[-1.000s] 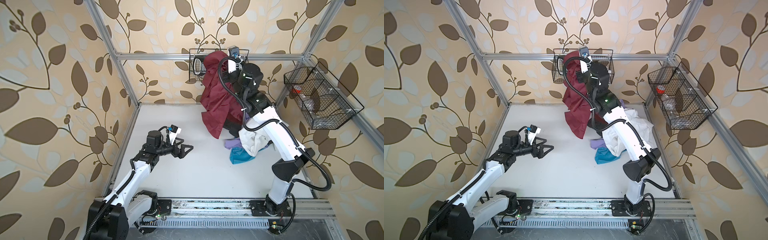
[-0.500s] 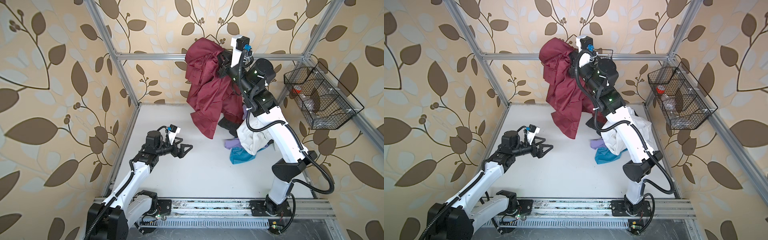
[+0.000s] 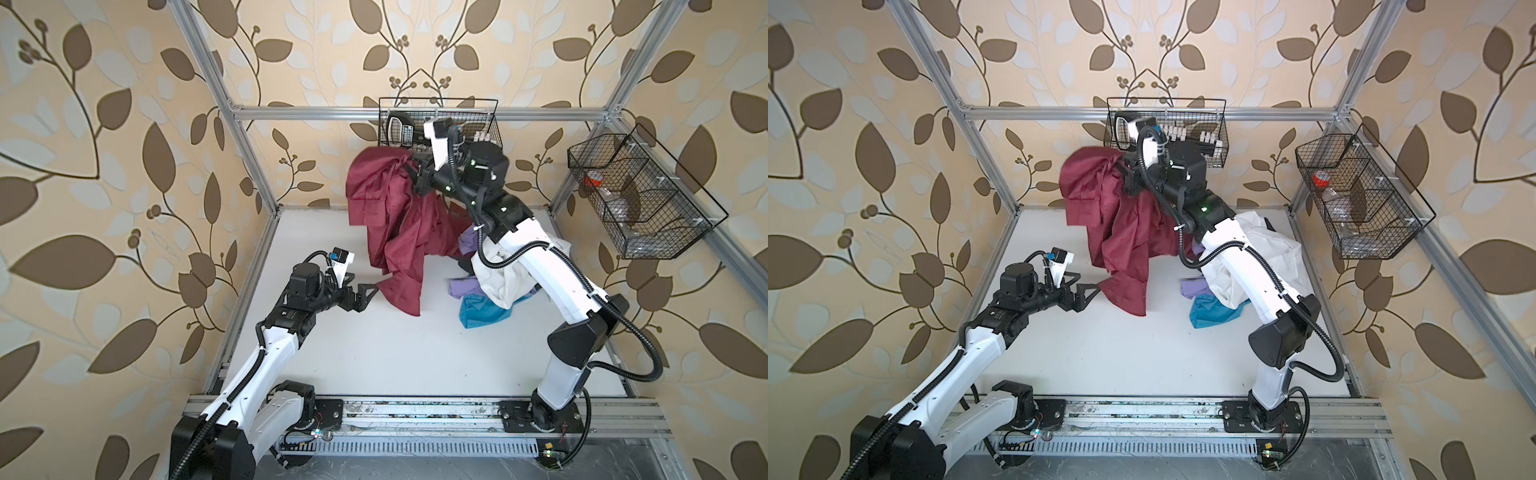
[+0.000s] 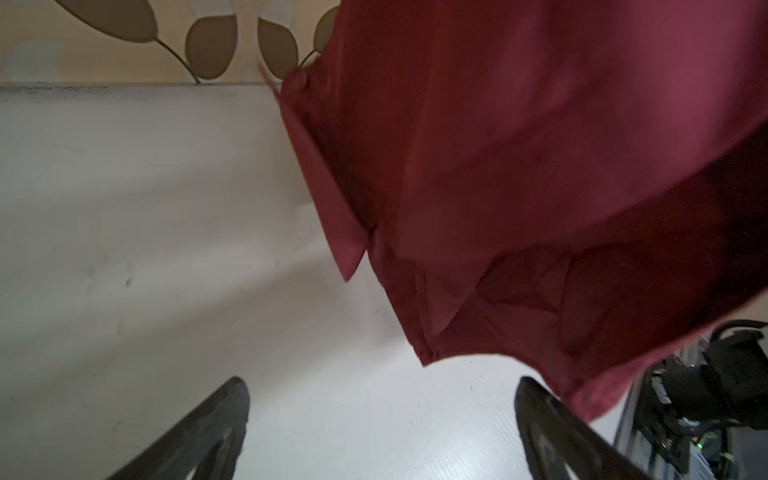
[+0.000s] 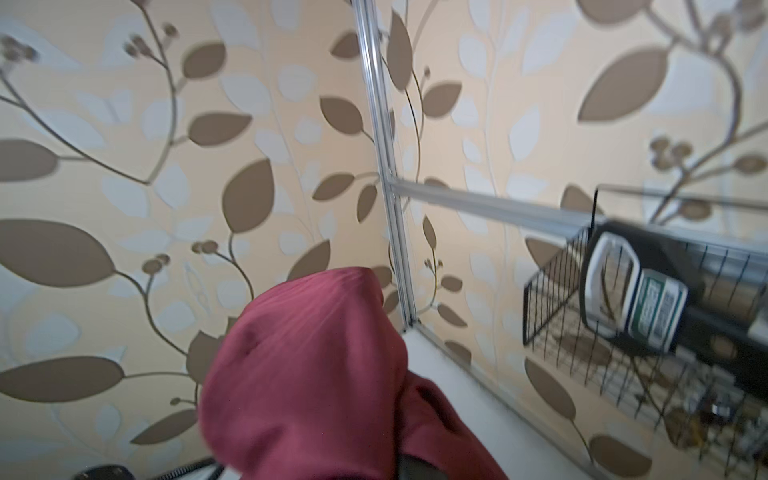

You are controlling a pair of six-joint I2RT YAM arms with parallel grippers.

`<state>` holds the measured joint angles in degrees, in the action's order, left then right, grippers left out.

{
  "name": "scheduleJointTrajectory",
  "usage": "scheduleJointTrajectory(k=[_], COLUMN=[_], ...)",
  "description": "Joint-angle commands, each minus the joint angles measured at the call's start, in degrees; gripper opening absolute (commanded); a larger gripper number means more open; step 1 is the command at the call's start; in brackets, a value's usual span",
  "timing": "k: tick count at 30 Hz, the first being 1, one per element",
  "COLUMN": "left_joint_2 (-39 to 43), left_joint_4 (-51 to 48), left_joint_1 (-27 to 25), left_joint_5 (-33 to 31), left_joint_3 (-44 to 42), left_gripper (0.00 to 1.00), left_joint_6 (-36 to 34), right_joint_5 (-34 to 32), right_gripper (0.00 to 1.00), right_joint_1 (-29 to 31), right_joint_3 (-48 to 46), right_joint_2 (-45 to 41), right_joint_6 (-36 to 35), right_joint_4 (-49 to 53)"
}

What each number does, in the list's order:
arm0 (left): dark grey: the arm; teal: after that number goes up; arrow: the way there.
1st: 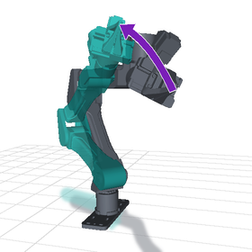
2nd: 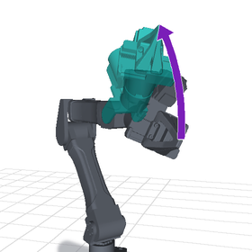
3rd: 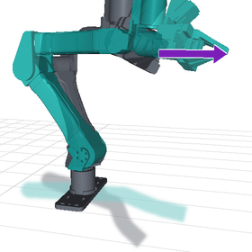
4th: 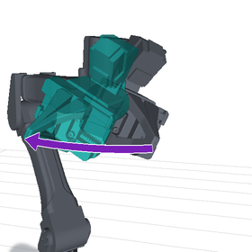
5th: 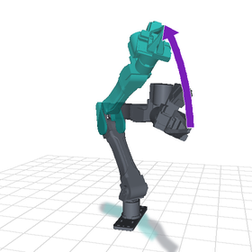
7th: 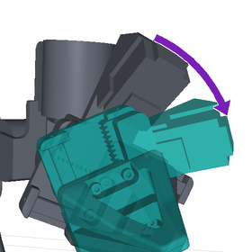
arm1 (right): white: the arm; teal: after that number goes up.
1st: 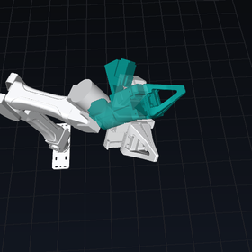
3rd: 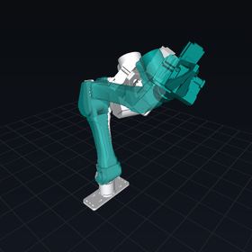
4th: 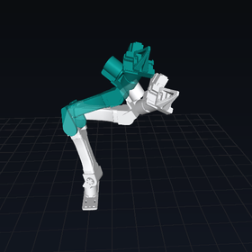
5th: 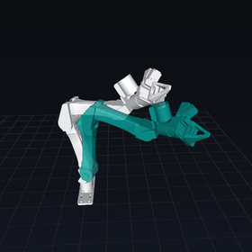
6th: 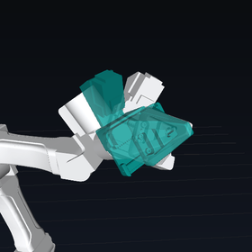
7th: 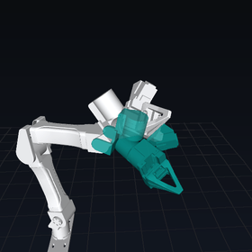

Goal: Pick out a specific cloth from the pile
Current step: 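Swing the held maroon shirt toward the left gripper and lower it onto the table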

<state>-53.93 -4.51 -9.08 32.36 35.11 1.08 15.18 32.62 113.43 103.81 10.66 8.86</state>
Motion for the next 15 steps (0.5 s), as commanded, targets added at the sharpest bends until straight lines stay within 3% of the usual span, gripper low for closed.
scheduleJointTrajectory(k=[1,7,14,15], left_joint_2=[1.9,2.5,2.3,2.3], left_joint_4=[0.5,1.0,1.2,1.2], left_joint_1=[-0.5,-0.5,-0.5,-0.5], left_joint_5=[-4.6,-5.5,-5.0,-5.0], left_joint_3=[-0.2,-0.6,-0.6,-0.7], left_gripper=[0.99,0.99,0.99,0.99], left_joint_6=[0.7,0.9,1.2,1.2], right_joint_5=[-7.8,-24.5,-35.7,-36.8], right_gripper=[0.0,0.0,0.0,0.06], right_joint_1=[0.0,0.1,-0.1,0.0], right_joint_3=[-5.8,-15.8,-21.6,-21.6], right_joint_2=[0.1,-0.9,2.6,3.9], right_joint_6=[-0.9,-2.4,-4.6,-5.0], right_joint_4=[6.2,12.2,15.8,16.2])
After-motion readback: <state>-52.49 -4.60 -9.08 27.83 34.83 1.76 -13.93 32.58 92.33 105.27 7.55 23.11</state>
